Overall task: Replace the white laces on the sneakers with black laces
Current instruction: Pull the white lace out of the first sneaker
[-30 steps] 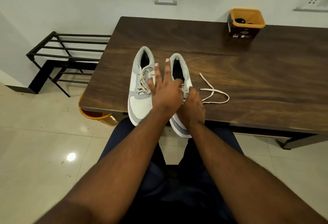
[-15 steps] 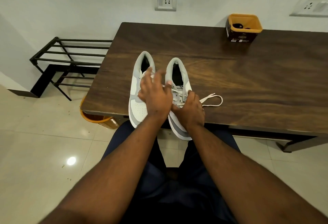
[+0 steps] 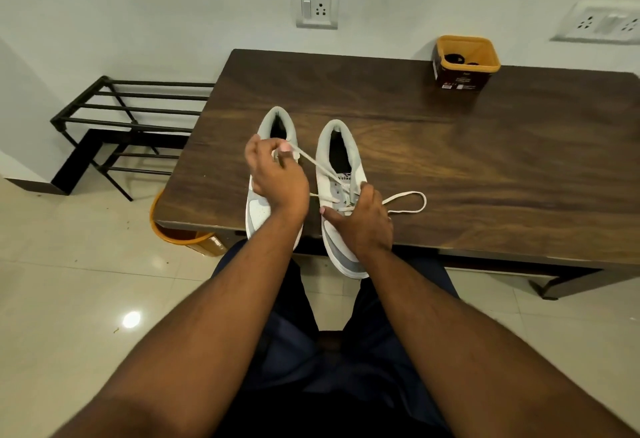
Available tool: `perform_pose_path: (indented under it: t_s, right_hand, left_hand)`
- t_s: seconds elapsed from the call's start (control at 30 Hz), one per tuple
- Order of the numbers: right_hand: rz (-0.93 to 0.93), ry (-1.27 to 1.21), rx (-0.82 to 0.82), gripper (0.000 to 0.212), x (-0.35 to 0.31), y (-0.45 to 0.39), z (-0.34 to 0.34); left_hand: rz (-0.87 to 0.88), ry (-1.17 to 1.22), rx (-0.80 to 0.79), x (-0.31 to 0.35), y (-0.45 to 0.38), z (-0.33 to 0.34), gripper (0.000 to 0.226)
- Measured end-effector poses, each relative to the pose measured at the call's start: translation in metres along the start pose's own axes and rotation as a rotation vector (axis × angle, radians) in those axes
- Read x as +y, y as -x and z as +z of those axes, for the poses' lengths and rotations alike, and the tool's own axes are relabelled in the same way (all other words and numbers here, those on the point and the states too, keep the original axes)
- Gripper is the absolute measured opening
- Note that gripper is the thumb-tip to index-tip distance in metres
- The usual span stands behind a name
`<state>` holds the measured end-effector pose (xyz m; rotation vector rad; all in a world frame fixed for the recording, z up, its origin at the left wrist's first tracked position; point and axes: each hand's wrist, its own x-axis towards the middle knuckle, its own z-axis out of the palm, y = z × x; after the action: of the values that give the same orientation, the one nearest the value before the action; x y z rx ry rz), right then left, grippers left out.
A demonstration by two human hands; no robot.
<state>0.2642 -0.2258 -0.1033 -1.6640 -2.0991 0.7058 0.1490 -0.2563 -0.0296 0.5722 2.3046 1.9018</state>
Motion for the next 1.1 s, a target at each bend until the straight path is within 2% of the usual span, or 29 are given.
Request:
perform_pose_path:
  t_s: [0.07, 0.1, 0.13, 0.2, 0.27, 0.33, 0.4, 0.47, 0.6, 0.63, 0.7, 0.77, 0.83, 0.87, 0.93, 1.0, 1.03, 1.1]
  right_hand:
    - [-0.004, 0.012, 0.000, 0.089, 0.000, 0.000, 0.000]
    - [-0.004, 0.013, 0.000, 0.088, 0.000, 0.000, 0.000]
    - [-0.008, 0.011, 0.000, 0.087, 0.000, 0.000, 0.001]
    - [-0.014, 0.000, 0.002, 0.085, 0.000, 0.001, 0.001]
    - [-0.008, -0.022, 0.018, 0.082, -0.002, 0.002, 0.000]
    - [0.003, -0.048, 0.038, 0.085, -0.003, 0.004, -0.001]
    - [0.009, -0.068, 0.022, 0.090, -0.003, 0.004, -0.002]
    - [0.015, -0.060, -0.001, 0.090, -0.002, 0.002, -0.001]
    - [0.009, -0.023, -0.013, 0.089, 0.002, -0.001, 0.002]
    - [0.005, -0.017, -0.013, 0.088, 0.002, -0.001, 0.002]
    - [0.005, -0.001, -0.020, 0.088, 0.002, -0.001, 0.001]
    - [0.011, 0.008, -0.034, 0.087, 0.002, -0.001, 0.001]
    - [0.019, 0.008, -0.044, 0.086, -0.002, -0.005, 0.000]
    - [0.019, -0.008, -0.057, 0.086, -0.005, -0.009, -0.002]
    - [0.044, -0.129, -0.136, 0.084, -0.008, -0.020, -0.006]
    - [0.118, -0.441, -0.254, 0.083, -0.006, -0.029, -0.014]
    - [0.164, -0.614, -0.270, 0.076, -0.002, -0.032, -0.018]
    - [0.157, -0.776, -0.176, 0.038, 0.007, -0.030, -0.028]
  left_hand:
    - [-0.015, -0.066, 0.064, 0.005, -0.005, -0.004, 0.016]
    - [0.066, -0.164, 0.025, 0.005, -0.005, -0.005, 0.023]
    - [0.200, -0.294, -0.079, 0.005, -0.004, -0.006, 0.028]
    - [0.477, -0.585, -0.407, 0.005, 0.005, -0.002, 0.022]
    - [0.591, -0.829, -0.667, 0.004, 0.013, 0.005, 0.012]
    - [0.601, -0.961, -0.742, 0.003, 0.016, 0.010, 0.014]
    - [0.589, -0.884, -0.733, 0.000, 0.014, 0.012, 0.013]
    - [0.512, -0.684, -0.627, -0.004, 0.010, 0.009, 0.014]
    - [0.288, -0.333, -0.150, -0.005, -0.006, -0.002, 0.015]
    - [0.246, -0.321, -0.090, -0.003, -0.010, -0.004, 0.019]
    - [0.254, -0.466, -0.106, 0.000, -0.016, -0.008, 0.044]
    - [0.468, -0.677, -0.262, 0.001, -0.013, -0.010, 0.066]
    - [0.677, -0.846, -0.556, 0.003, -0.006, -0.009, 0.071]
    - [0.704, -0.926, -0.712, 0.003, -0.003, -0.007, 0.071]
    - [0.629, -1.052, -0.923, -0.001, -0.002, -0.004, 0.073]
    - [0.529, -1.028, -1.003, -0.004, -0.006, -0.001, 0.081]
    - [0.500, -0.995, -1.025, -0.005, -0.009, 0.000, 0.088]
    - [0.493, -0.980, -1.075, -0.005, -0.013, 0.001, 0.107]
